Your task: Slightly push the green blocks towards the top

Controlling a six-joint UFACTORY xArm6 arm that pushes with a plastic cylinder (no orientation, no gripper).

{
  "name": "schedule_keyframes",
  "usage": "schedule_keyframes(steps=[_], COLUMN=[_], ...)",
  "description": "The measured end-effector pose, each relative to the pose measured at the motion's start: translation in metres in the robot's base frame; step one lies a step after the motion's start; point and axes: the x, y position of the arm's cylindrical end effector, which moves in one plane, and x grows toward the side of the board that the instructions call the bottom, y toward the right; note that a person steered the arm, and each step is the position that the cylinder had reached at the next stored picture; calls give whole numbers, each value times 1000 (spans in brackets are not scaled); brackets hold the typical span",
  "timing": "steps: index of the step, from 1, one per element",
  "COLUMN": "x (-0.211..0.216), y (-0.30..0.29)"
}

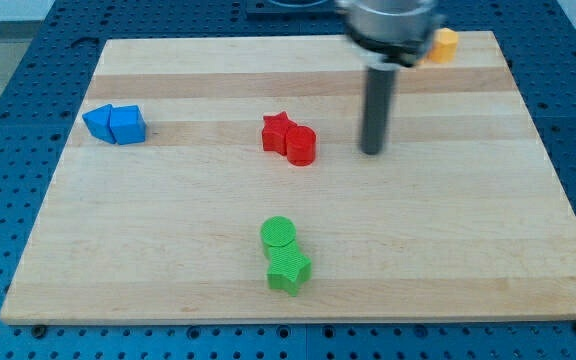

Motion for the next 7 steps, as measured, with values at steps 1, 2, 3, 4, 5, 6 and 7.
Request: schedule_keyframes(steps=[1, 2, 3, 4, 5, 6, 7], x=[73, 156, 190, 189, 189, 189, 189], y=[66, 67, 43, 6, -27, -65, -108])
